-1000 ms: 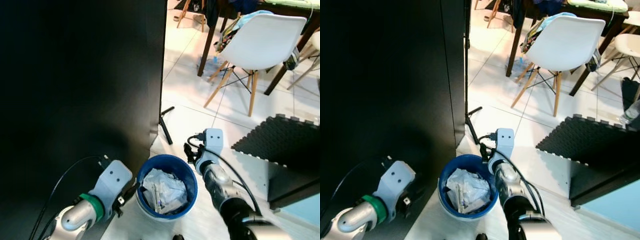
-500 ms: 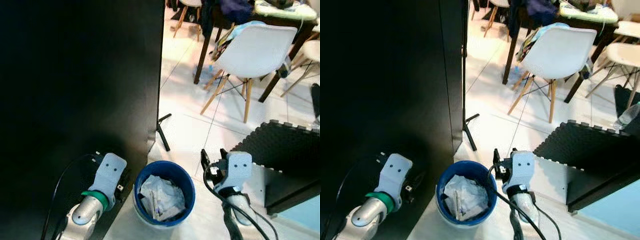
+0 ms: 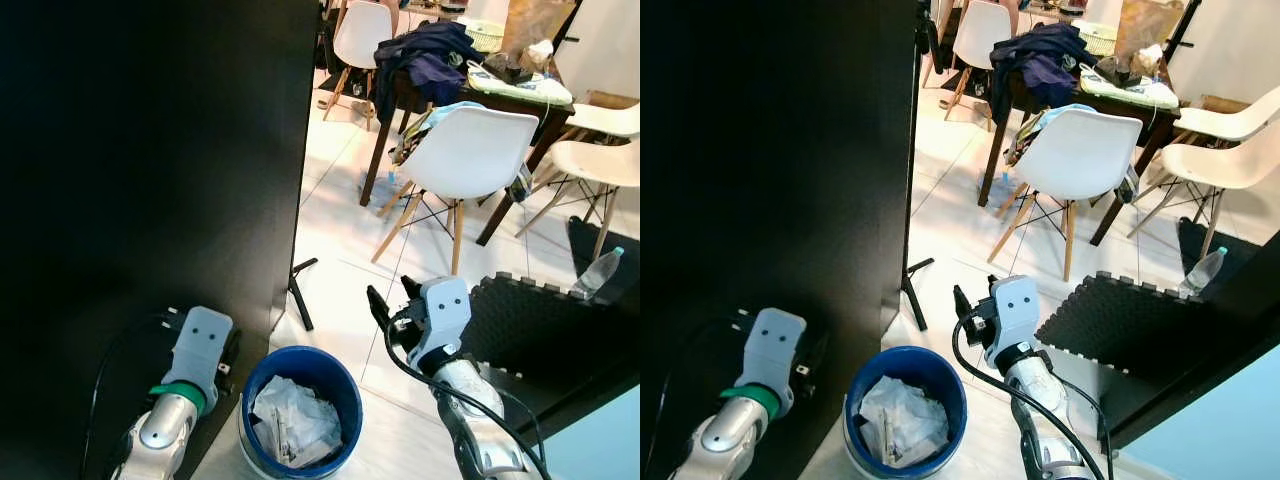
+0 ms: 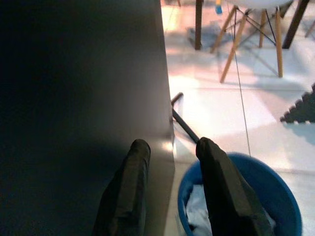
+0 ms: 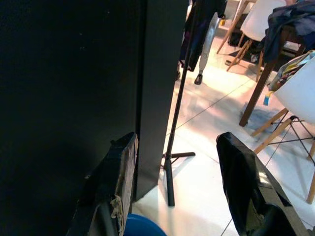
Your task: Clean up the room
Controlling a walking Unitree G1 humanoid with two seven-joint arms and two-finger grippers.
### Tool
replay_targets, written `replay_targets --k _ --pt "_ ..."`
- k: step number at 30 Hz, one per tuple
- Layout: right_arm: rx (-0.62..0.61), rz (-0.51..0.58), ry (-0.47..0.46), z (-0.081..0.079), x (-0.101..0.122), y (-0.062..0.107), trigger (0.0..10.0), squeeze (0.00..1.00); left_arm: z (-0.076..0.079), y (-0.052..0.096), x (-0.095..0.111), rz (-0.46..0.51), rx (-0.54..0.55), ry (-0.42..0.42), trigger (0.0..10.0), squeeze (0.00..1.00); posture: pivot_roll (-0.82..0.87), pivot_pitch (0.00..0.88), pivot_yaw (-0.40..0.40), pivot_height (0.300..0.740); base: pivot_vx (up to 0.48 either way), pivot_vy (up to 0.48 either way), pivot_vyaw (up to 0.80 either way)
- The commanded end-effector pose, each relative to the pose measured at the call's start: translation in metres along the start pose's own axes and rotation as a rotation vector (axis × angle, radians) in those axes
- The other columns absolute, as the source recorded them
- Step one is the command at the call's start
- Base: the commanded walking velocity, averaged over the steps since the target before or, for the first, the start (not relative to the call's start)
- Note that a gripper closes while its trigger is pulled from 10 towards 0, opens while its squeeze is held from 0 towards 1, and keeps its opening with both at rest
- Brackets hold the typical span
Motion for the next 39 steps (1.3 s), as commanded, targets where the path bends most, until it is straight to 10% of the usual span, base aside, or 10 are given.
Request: replay_targets --k 1,15,24,39 --pt "-0.004 -0.044 -0.003 0.002 -0.007 0.005 10.0 0.0 0.001 -0.002 -0.004 -0.01 0.001 0.004 10.0 0.0 -0.07 0.018 -0.029 0.715 0.0 0.0 0.0" --pt "-0.007 -0.16 -0.039 -0.011 -0.032 0.032 10.0 0.0 -0.002 -0.015 0.005 0.016 -0.064 -0.086 10.0 0.0 -0.08 0.019 0.075 0.715 0.0 0.0 0.0" --pt "-0.14 -0.211 -0.079 0.026 -0.037 0.061 10.0 0.0 -0.022 -0.027 0.015 0.013 -0.07 -0.118 10.0 0.0 -0.1 0.013 0.118 0.715 0.0 0.0 0.0" --pt "-0.097 -0.143 -0.105 -0.01 -0.02 0.028 10.0 0.0 0.005 -0.028 0.012 0.041 -0.084 -0.052 10.0 0.0 -0.1 0.036 0.074 0.715 0.0 0.0 0.0"
Point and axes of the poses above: a point about 5 cm out from each wrist's last joint towards the gripper, its own y axis pointing back from the gripper into the wrist, its own x axis along the axis of the wrist's last joint, z = x × y, the point moved 2 cm from there along -y, pointing out of the wrist towards the gripper, and after that the axes turned 14 degrees about y, right-handed, at the moved point
